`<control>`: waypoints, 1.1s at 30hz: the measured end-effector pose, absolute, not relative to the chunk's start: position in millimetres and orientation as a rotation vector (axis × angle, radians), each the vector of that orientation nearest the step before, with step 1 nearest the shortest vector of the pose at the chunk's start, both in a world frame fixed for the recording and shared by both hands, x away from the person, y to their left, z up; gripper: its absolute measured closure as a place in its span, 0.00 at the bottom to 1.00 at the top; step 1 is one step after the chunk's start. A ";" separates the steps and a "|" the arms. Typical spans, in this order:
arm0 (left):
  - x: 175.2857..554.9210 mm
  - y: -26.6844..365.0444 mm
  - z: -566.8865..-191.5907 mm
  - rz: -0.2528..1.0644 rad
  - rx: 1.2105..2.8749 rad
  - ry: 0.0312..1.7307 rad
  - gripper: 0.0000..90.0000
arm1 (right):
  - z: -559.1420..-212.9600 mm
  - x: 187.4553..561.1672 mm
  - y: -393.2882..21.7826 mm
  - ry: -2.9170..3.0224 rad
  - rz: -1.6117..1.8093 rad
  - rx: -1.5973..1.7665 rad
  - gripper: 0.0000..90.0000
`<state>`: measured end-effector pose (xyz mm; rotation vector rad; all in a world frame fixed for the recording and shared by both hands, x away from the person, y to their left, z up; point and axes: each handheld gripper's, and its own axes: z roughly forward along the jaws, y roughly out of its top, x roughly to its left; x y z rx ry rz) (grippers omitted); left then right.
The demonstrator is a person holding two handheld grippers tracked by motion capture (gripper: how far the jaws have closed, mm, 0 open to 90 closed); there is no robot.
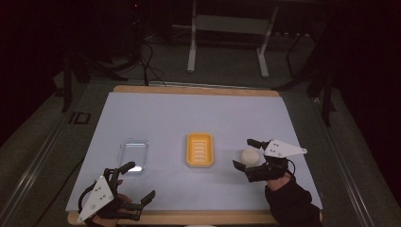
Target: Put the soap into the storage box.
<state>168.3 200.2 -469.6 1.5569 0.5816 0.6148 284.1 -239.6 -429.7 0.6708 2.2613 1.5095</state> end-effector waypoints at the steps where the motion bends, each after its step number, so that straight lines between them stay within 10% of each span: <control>1: 168.3 200.3 -469.6 0.610 1.557 0.579 0.00 | -429.5 285.2 -239.2 2.277 1.494 0.662 0.11; 33: 171.8 194.8 -474.3 0.562 1.628 0.557 0.00 | -439.5 300.9 -261.5 2.823 1.104 0.400 0.11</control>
